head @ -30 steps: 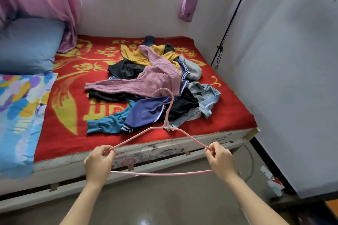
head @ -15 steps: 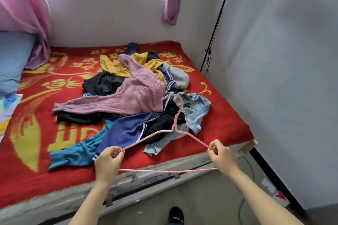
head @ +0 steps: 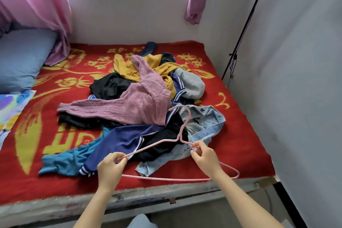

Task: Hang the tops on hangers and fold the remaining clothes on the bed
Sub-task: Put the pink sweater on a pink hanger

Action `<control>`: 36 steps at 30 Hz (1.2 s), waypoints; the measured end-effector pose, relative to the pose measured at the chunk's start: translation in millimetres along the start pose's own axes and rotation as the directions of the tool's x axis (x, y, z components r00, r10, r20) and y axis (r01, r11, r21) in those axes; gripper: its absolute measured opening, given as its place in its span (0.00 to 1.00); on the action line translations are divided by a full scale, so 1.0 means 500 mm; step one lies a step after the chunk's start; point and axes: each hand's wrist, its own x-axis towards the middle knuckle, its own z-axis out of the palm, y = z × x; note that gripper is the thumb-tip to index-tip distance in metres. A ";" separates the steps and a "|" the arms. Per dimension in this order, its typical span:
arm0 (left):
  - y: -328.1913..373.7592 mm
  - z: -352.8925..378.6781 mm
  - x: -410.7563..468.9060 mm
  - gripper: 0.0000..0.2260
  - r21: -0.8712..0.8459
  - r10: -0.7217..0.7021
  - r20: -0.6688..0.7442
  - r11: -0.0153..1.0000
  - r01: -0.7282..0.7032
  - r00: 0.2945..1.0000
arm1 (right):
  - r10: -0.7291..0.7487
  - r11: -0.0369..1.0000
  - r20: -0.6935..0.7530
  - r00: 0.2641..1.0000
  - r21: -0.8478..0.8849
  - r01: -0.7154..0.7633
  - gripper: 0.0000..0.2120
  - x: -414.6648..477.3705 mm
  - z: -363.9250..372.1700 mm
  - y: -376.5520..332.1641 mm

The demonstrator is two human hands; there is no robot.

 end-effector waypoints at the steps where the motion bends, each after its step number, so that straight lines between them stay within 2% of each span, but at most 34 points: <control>1: 0.001 0.006 0.012 0.10 0.014 -0.013 -0.008 1.000 0.013 1.000 | 0.009 1.000 0.010 1.000 0.024 -0.010 0.05 0.018 0.003 -0.002; 5: 0.000 0.030 0.062 0.09 0.054 -0.052 0.009 0.997 0.051 0.999 | 0.096 0.981 0.058 0.994 0.165 -0.104 0.08 0.081 0.006 -0.013; 8: -0.006 0.057 0.109 0.05 0.015 -0.076 0.054 0.997 0.075 0.996 | 0.102 0.979 0.136 0.985 0.160 -0.123 0.05 0.134 -0.001 -0.020; 10: -0.012 0.082 0.151 0.08 0.011 -0.105 0.095 0.994 0.104 0.990 | 0.124 0.976 0.169 0.978 0.155 -0.151 0.03 0.175 -0.006 -0.021; 12: -0.011 0.113 0.192 0.15 0.005 -0.111 0.116 0.994 0.112 0.987 | 0.155 0.973 0.180 0.971 0.142 -0.182 0.11 0.216 -0.012 -0.017; 16: 0.010 0.166 0.281 0.18 -0.045 -0.047 0.170 0.997 0.055 0.984 | 0.212 0.964 0.206 0.955 0.119 -0.239 0.18 0.310 -0.035 -0.013; 18: 0.004 0.189 0.315 0.16 -0.052 -0.004 0.202 0.999 0.015 0.979 | 0.255 0.952 0.287 0.923 0.090 -0.291 0.21 0.341 -0.041 -0.013; 21: -0.021 0.217 0.359 0.08 -0.018 0.059 0.245 0.998 -0.056 0.968 | 0.310 0.945 0.387 0.868 -0.022 -0.327 0.26 0.377 -0.024 -0.008; 22: -0.026 0.220 0.366 0.03 0.003 0.075 0.261 0.997 -0.078 0.962 | 0.313 0.943 0.397 0.863 -0.026 -0.330 0.25 0.382 -0.017 -0.005; 25: -0.043 0.219 0.395 0.07 0.089 0.084 0.287 0.989 -0.114 0.954 | 0.256 0.963 0.419 0.871 -0.036 -0.266 0.20 0.390 0.010 0.005; 28: -0.040 0.221 0.424 0.08 0.176 0.121 0.289 0.968 -0.176 0.950 | 0.208 0.965 0.493 0.845 0.037 -0.259 0.04 0.396 0.016 -0.002; 30: -0.030 0.230 0.437 0.09 0.243 0.145 0.295 0.944 -0.221 0.944 | 0.182 0.971 0.612 0.770 0.014 -0.241 0.14 0.408 0.005 -0.006; 32: -0.006 0.234 0.447 0.15 0.412 0.004 0.340 0.898 -0.153 0.940 | 0.142 0.986 0.701 0.699 -0.037 -0.163 0.13 0.424 -0.008 -0.015; 33: 0.008 0.233 0.451 0.22 0.486 -0.097 0.355 0.869 -0.095 0.930 | 0.134 0.989 0.704 0.698 -0.046 -0.144 0.14 0.439 -0.014 -0.014; 34: 0.017 0.231 0.456 0.28 0.533 -0.176 0.363 0.845 -0.049 0.915 | 0.140 0.988 0.675 0.725 -0.046 -0.148 0.14 0.455 -0.021 -0.016; 36: 0.026 0.230 0.463 0.30 0.541 -0.222 0.346 0.841 -0.001 0.912 | 0.167 0.975 0.576 0.800 0.022 -0.220 0.12 0.494 -0.031 -0.004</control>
